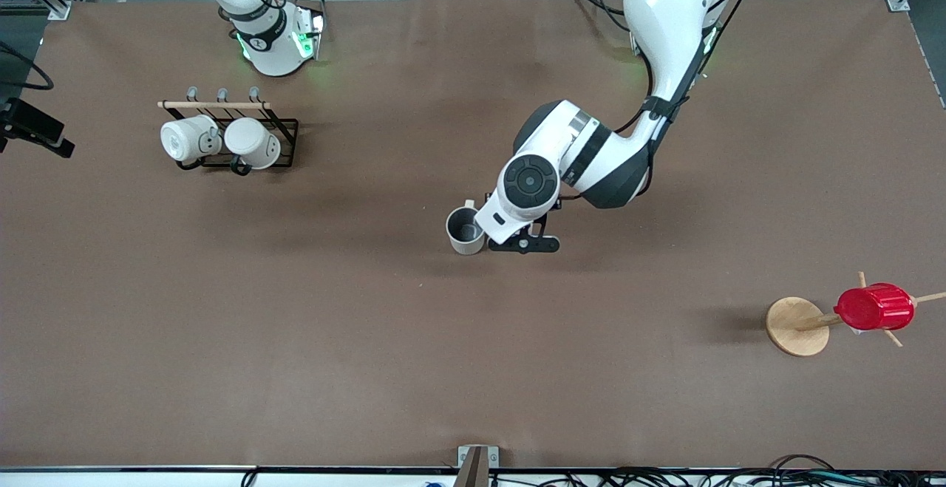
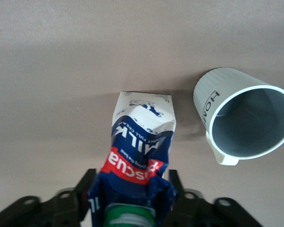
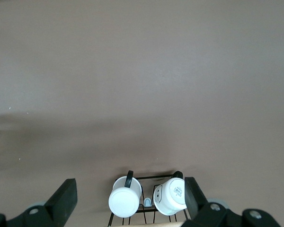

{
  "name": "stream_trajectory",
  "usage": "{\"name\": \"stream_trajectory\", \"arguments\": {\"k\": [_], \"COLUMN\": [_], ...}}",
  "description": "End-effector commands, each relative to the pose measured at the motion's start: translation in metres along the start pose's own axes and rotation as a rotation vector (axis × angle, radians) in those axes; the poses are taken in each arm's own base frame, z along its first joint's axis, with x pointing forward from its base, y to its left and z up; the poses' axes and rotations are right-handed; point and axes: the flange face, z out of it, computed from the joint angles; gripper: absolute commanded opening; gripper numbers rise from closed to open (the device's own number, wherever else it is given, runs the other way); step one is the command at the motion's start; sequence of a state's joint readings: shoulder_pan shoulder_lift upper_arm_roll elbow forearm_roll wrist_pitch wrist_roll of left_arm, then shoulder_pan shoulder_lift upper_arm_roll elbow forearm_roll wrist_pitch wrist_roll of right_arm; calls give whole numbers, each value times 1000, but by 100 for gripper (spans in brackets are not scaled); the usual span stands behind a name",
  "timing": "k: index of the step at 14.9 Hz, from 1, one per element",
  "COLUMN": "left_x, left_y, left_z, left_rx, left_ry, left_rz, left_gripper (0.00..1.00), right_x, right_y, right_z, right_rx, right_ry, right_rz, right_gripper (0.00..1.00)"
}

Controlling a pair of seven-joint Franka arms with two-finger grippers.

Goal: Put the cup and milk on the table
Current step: 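Lower the carton onto the table and open the left gripper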

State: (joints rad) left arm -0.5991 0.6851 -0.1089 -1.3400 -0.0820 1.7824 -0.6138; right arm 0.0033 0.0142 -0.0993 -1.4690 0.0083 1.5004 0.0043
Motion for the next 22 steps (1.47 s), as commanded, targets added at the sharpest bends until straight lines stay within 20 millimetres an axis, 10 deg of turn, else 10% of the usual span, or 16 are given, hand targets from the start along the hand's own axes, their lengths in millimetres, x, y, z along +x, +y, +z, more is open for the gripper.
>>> {"name": "stream_trajectory", "arguments": {"k": [1, 11, 22], "left_x": [2, 6, -29], "left_y": [-9, -159, -307], "left_z": [-30, -179, -267], "left_rx": [-25, -128, -128], "left_ry": [37, 225, 377], "left_rz": [-4, -125, -22], "left_gripper": [99, 100, 100], "right_x": [-2, -2, -2], "right_y": [-3, -2, -2], "right_z": [-4, -4, -4], "right_rx": [10, 10, 10], "right_ry": [-2, -2, -2], "right_rz": [5, 8, 8], "right_gripper": [100, 100, 100]}}
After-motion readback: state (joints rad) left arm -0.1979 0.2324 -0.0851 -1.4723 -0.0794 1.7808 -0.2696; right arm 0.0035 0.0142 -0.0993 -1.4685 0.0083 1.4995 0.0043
